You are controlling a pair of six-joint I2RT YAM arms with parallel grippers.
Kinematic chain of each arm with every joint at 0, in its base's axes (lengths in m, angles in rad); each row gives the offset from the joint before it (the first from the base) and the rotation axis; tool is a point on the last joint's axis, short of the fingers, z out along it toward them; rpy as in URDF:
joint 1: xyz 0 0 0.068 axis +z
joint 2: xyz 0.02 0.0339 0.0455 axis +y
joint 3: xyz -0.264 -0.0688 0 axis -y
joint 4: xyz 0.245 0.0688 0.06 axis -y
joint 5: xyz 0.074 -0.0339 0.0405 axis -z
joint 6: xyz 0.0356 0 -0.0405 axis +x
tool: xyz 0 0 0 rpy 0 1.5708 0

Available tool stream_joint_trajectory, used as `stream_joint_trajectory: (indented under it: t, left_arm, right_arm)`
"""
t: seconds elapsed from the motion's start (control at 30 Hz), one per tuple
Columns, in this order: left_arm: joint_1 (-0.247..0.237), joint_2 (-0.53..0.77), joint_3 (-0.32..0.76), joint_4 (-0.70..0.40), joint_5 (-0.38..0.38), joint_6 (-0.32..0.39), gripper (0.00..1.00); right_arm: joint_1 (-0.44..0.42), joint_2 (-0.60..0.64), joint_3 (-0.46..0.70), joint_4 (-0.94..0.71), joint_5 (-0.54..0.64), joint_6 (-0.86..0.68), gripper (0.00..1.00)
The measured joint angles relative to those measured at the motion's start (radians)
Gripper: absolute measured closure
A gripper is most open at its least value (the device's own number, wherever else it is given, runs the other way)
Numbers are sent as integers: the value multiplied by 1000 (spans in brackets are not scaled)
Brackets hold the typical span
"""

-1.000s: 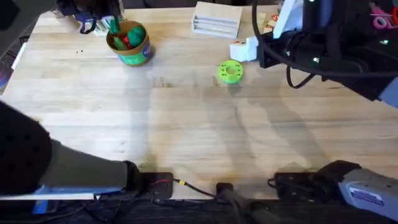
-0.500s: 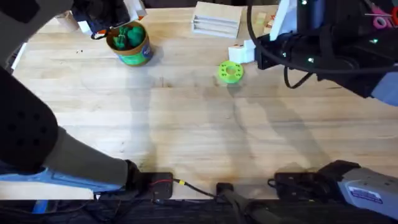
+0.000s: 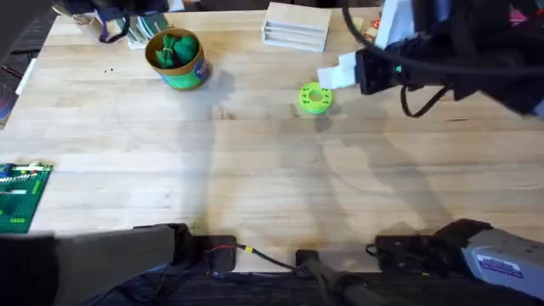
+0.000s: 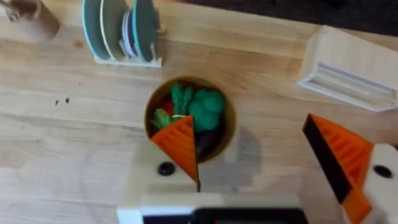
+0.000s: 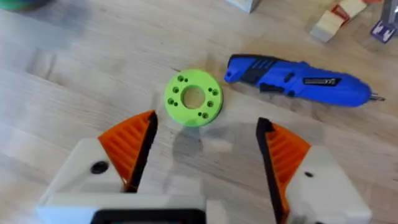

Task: Pick up the gripper from the table and insert it into the empty holder that is missing its gripper. Then pick up a screw, insert it into the mounting hole, and use the screwdriver to tighten it. Finally, clean up the table by picking up the vegetable and placing it into the bucket.

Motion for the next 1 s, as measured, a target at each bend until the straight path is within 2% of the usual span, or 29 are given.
stream_joint_trajectory:
  t: [0.17, 0.23, 0.33, 0.4, 0.5, 0.53, 0.57, 0.73, 0.77, 0.83, 1.0]
  left_arm:
    - [-89, -183, 0, -53, 2, 86, 25]
    - [-121, -246, 0, -79, 5, 105, 219]
    - [-152, -328, 0, -135, 8, 122, 693]
    - [-161, -370, 0, -178, 8, 134, 960]
    - [-172, -422, 0, -238, 14, 138, 989]
    - [-174, -438, 0, -257, 20, 139, 987]
    - [-177, -453, 0, -277, 27, 146, 924]
    - [-178, -511, 0, -355, 56, 145, 145]
    - [-178, -518, 0, -367, 60, 142, 48]
    - [-178, -530, 0, -388, 65, 145, 9]
    - [-178, -533, 0, -403, 68, 145, 5]
  right_arm:
    - [0, 0, 153, -168, 0, -1, 10]
    - [0, 0, 208, -255, 0, -1, 10]
    - [0, 0, 268, -355, 0, -1, 10]
    - [0, 0, 301, -407, 0, -1, 10]
    - [0, 0, 349, -473, 0, -1, 9]
    - [0, 0, 365, -493, 0, -1, 10]
    - [0, 0, 377, -504, 0, 0, 10]
    - [0, 0, 390, -511, 0, -1, 10]
    - [0, 0, 390, -511, 0, -1, 10]
    - [0, 0, 390, -508, 0, -1, 10]
    - [0, 0, 390, -481, 0, -1, 9]
